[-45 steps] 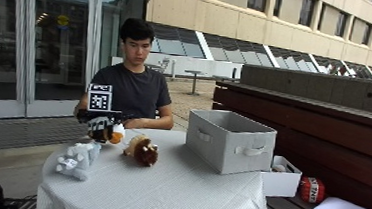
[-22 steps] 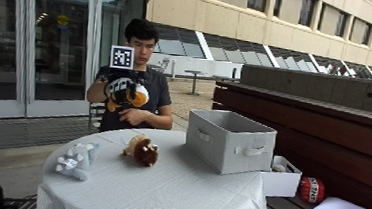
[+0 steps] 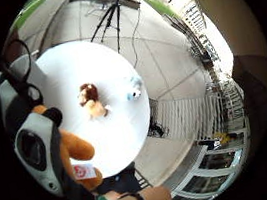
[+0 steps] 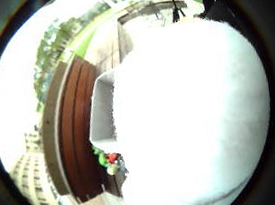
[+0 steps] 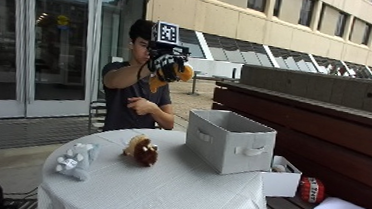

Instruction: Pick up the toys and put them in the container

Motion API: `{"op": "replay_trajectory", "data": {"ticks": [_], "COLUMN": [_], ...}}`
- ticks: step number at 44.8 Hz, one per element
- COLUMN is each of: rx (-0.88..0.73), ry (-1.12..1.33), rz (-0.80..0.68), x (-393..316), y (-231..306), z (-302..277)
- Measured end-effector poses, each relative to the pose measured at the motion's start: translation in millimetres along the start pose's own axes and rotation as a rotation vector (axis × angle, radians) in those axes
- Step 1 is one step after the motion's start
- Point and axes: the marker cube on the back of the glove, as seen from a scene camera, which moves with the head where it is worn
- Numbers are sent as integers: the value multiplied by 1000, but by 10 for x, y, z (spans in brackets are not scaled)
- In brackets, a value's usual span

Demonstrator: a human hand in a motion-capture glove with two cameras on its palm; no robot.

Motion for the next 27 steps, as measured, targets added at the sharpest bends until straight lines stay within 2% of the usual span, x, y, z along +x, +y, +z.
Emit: {"op": "replay_trajectory", "data": {"ticks": [8, 17, 27], "rx": [17, 0, -10], "ry": [-55, -62, -57], "rz": [-99, -186, -237], "x": [-898, -1955, -2506], "y": [-187, -90, -137], "z": [-170, -287, -76]}}
